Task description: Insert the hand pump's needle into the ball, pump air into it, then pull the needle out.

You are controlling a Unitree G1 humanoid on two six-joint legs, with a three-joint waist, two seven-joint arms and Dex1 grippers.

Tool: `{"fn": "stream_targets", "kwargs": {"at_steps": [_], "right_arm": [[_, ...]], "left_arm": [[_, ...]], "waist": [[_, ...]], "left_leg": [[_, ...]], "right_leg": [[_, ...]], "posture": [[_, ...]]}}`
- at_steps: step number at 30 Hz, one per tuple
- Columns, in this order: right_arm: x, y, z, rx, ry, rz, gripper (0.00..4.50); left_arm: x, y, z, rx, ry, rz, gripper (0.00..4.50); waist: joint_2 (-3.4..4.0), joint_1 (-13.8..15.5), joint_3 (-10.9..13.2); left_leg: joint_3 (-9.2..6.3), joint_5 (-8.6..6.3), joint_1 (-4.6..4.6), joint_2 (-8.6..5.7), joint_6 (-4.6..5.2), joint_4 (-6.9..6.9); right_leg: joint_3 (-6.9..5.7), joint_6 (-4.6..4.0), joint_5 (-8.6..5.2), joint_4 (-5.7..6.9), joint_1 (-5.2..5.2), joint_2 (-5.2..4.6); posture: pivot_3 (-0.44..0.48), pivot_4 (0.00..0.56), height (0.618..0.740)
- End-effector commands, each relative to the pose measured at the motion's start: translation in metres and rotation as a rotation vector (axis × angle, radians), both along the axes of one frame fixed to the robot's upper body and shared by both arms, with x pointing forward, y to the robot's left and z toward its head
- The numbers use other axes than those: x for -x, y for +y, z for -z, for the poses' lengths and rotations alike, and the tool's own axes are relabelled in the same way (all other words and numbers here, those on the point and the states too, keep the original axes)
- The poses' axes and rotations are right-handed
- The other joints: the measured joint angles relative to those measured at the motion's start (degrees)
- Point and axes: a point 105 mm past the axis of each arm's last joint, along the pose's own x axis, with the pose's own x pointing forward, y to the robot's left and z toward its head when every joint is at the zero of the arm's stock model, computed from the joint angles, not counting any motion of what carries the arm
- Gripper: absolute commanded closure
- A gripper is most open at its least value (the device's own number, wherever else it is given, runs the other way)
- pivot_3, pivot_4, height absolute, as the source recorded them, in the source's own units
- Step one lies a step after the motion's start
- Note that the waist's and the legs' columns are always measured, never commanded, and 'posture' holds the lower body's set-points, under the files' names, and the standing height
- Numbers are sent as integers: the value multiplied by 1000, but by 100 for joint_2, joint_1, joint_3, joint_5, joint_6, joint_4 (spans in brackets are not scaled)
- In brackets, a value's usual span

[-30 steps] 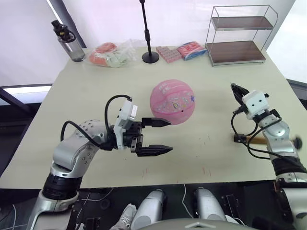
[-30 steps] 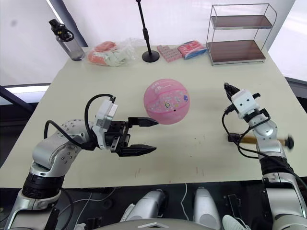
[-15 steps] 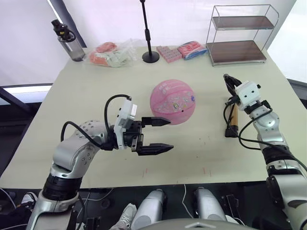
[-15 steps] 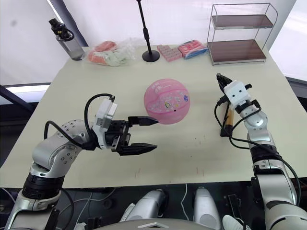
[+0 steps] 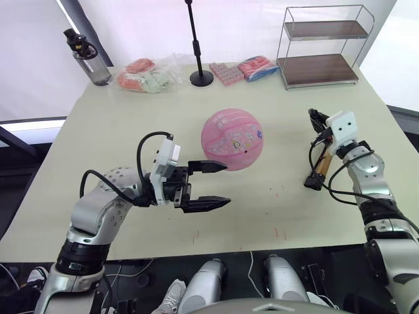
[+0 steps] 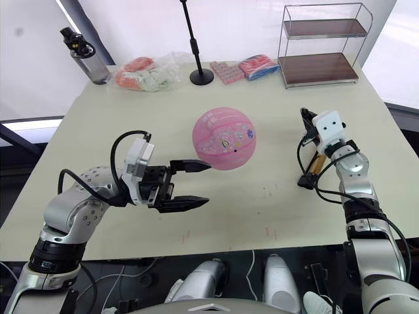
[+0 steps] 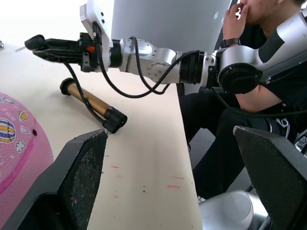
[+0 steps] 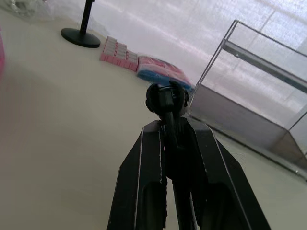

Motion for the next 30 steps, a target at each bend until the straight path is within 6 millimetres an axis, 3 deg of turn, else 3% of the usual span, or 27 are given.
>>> {"fn": "stream_targets", "kwargs": {"at_steps": [1, 5, 6, 14, 30], "right_arm": [[2, -15, -16, -26, -31, 31, 2254], [5, -25, -20, -13, -30, 46, 245], [7, -29, -21, -3, -32, 54, 11], [32, -57, -23, 6, -12, 86, 11], [116, -70, 3, -55, 62, -28, 11]], "left_arm": [[2, 4, -7, 6, -47, -9, 0], [2, 5, -6, 8, -50, -15, 0], [2, 5, -6, 9, -51, -16, 0], [0, 6, -6, 18, -56, -33, 0], [-19, 25, -11, 36, -251, -261, 0]], "waist": [[1, 0, 1], [1, 1, 1], [1, 2, 1], [2, 19, 0], [7, 55, -2]], "left_leg": [[0, 0, 0, 0, 0, 0], [1, 0, 0, 0, 0, 0], [1, 0, 0, 0, 0, 0], [2, 0, -1, 0, 0, 1], [8, -1, 5, 3, 1, 4]], "right_leg": [[0, 0, 0, 0, 0, 0], [1, 0, 0, 1, 0, 0], [1, 0, 0, 1, 0, 0], [1, 1, 0, 1, 0, -2], [5, 0, 4, 5, 4, -5]], "posture": [[0, 150, 736], [0, 150, 736], [0, 150, 736], [0, 150, 736], [0, 150, 736]]}}
